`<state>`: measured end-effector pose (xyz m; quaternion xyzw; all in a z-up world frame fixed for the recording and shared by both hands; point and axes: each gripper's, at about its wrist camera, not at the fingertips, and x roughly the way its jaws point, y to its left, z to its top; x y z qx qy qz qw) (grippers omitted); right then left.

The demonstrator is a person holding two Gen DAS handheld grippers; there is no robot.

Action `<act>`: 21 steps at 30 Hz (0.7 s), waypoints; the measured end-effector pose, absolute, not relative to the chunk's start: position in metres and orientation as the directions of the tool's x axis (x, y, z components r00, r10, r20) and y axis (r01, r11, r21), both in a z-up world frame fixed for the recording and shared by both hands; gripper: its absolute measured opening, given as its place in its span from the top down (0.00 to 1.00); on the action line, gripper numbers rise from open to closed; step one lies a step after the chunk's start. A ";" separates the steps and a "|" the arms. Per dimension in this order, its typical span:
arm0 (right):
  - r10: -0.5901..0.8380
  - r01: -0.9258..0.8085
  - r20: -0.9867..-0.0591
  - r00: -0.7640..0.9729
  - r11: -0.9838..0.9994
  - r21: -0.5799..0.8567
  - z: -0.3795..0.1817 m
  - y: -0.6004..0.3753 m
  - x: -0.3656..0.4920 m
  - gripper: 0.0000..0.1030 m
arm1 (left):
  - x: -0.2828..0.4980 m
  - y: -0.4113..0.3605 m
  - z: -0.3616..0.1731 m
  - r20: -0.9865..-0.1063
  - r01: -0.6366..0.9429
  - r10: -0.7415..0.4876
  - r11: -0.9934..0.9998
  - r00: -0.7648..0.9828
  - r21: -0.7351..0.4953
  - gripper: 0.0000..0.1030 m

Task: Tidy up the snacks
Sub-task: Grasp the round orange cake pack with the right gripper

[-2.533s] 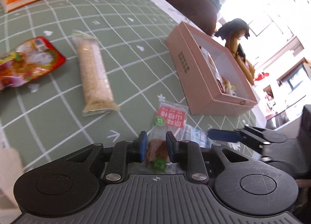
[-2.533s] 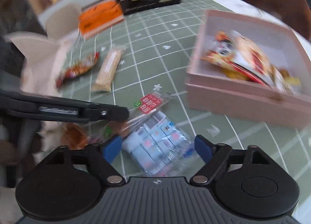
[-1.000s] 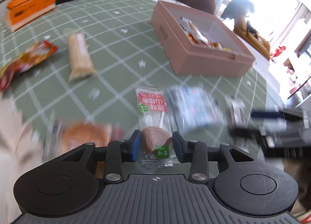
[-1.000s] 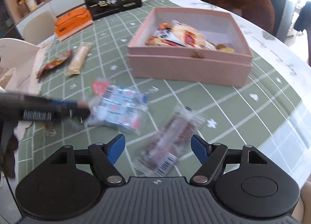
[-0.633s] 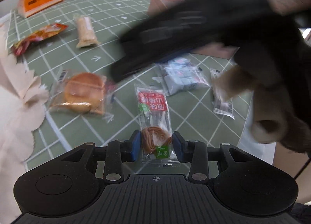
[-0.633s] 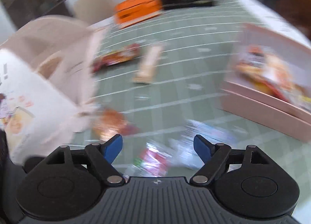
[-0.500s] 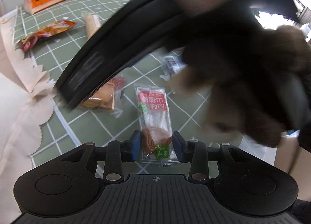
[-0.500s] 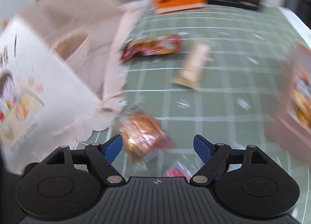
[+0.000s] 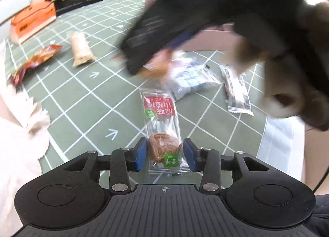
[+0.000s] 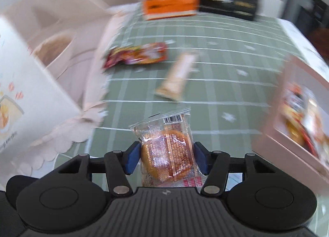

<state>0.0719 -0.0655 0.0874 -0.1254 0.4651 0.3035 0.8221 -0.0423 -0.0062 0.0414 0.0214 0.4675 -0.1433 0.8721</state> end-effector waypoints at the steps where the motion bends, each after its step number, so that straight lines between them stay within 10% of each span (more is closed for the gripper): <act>1: 0.374 -0.586 -0.836 0.402 0.807 0.079 0.089 -0.080 0.070 0.46 | -0.042 -0.008 0.041 -0.823 0.266 -0.223 0.960 0.522 -0.091 0.55; 21: 0.147 -0.082 -0.866 0.478 0.989 0.122 0.049 -0.269 -0.013 0.46 | -0.032 -0.017 0.041 -0.854 0.221 -0.184 0.972 0.487 -0.084 0.59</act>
